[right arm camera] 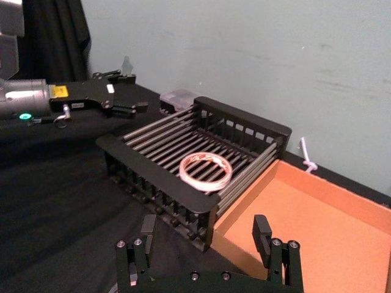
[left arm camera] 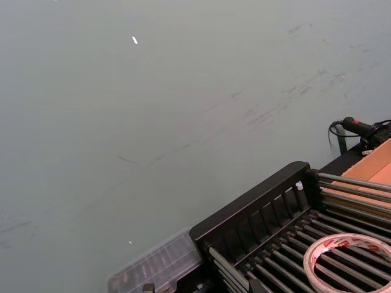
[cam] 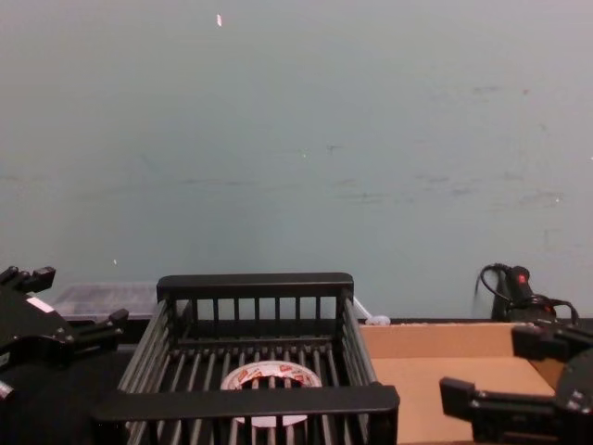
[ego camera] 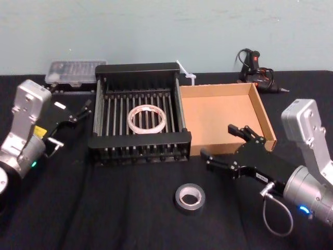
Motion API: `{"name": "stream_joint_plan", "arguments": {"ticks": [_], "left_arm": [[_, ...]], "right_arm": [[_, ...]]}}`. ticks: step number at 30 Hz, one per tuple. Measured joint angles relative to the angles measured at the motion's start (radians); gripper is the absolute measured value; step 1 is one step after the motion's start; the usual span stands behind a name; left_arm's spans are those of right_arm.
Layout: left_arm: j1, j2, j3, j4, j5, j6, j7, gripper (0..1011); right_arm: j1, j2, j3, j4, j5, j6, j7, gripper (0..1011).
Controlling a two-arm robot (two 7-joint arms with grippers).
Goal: Pick up the white tape and place it into the black box , Pick up the silver tape and place it into the brown box.
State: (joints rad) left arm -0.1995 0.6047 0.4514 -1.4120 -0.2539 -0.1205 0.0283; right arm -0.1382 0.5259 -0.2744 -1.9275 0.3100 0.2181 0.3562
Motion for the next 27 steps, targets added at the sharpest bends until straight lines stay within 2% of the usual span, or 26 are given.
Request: {"name": "stream_joint_plan", "arguments": {"ticks": [12,20,27], "left_arm": [[0.0,0.0,0.0,0.0,0.0,0.0,0.0,1001],[0.0,0.0,0.0,0.0,0.0,0.0,0.0,1001],[0.0,0.0,0.0,0.0,0.0,0.0,0.0,1001]], "right_arm": [[0.019,0.026,-0.027,-0.015,0.028,0.093,0.011,1000],[0.043,0.017,-0.047,-0.003,0.04,0.166,-0.014,1000],[0.063,0.009,-0.071,0.015,0.04,0.198,-0.022,1000]]}}
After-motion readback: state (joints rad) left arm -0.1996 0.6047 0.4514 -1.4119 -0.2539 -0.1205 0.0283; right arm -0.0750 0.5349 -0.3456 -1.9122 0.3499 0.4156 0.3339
